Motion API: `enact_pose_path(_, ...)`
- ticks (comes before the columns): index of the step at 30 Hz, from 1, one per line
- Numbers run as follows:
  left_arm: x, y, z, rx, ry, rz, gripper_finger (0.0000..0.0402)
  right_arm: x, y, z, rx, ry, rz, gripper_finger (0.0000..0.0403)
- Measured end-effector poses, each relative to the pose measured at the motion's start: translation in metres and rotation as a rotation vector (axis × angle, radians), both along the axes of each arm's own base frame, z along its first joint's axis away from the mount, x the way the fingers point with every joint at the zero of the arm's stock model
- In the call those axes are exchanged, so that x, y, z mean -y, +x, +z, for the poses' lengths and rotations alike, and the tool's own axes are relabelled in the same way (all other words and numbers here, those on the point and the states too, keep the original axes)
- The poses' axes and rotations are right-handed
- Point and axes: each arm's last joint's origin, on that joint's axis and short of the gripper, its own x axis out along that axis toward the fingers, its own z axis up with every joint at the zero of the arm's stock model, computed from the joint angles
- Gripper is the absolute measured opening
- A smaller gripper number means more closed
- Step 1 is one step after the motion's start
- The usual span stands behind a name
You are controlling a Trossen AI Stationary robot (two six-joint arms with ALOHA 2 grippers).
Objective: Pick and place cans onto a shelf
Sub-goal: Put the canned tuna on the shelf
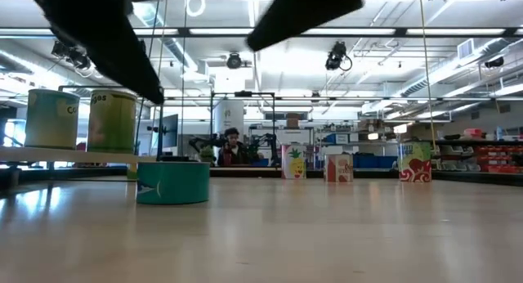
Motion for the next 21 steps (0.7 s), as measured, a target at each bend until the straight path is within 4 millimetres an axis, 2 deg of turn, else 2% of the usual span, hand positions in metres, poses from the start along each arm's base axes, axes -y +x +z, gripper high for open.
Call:
enact_pose_path(6,-0.002,-0.008,-0.008,-0.088,0.103,0.0,0.0359,0.003,-0.038,-0.005,0.028,0.136,-0.109,0.036)
enact_pose_path(11,0.007,-0.012,-0.011,-0.137,0.071,-0.106,0.0359,0.002,-0.063,-0.022,0.042,0.174,-0.19,0.0361)
enact_pose_path(16,-0.001,-0.004,-0.016,-0.174,0.023,-0.139,0.0359,0.005,-0.071,-0.036,0.038,0.17,-0.234,0.0359)
enact_pose_path(21,-0.022,-0.001,-0.042,-0.192,-0.118,-0.158,0.0359,0.008,-0.072,-0.04,0.032,0.171,-0.242,0.036)
